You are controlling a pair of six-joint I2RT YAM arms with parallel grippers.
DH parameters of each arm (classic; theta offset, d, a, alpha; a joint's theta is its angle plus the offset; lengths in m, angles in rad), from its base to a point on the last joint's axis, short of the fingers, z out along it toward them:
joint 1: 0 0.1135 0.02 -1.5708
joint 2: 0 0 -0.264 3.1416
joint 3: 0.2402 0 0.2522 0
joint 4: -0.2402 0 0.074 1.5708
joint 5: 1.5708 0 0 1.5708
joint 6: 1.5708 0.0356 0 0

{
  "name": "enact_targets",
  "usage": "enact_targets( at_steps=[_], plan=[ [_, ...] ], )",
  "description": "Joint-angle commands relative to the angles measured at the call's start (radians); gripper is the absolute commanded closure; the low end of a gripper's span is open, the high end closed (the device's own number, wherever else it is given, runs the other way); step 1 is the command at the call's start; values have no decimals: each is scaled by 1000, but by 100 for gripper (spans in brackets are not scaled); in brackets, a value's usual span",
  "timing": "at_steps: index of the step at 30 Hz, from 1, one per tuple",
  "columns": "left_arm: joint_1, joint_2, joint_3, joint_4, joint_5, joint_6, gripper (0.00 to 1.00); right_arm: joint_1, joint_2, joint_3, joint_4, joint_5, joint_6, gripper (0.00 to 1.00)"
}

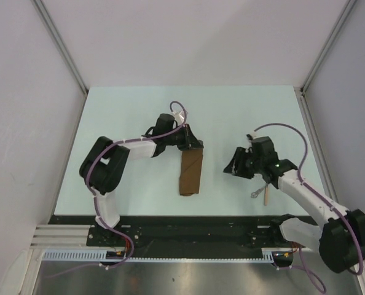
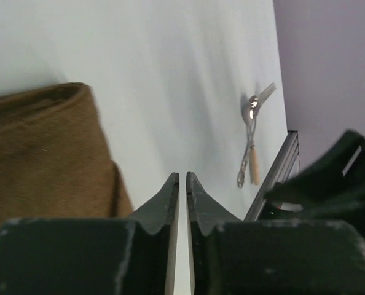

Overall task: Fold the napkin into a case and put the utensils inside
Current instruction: Smooth out the smaller rectangle-folded napkin at the center of the board.

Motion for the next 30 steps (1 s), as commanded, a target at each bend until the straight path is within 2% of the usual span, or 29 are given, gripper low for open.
enact_targets(
  at_steps=[1,3,7,11,15,21,26,27,29,30],
  plan=[
    [68,87,97,45,137,23,90,182,145,32,292,-176,-1,55],
    [74,117,123,36,145,30,91,238,204,43,359,-199,17,61],
    [76,186,135,62,139,20,93,345,430,89,600,-292,78,83],
    [82,243,155,86,125,15,94,408,578,157,707,-357,100,86],
    [102,312,189,85,85,3,97,428,681,154,836,-397,147,90],
    [128,412,232,65,99,-29,100,442,796,83,907,-397,157,91],
    [134,345,163,131,124,-66,98,438,743,49,882,-382,149,90],
    [132,290,154,131,124,-72,96,436,692,74,812,-375,129,88],
    [131,219,106,140,111,-91,83,431,620,100,720,-333,106,84],
    [126,126,88,134,98,-91,77,431,579,127,618,-305,99,73]
  ],
)
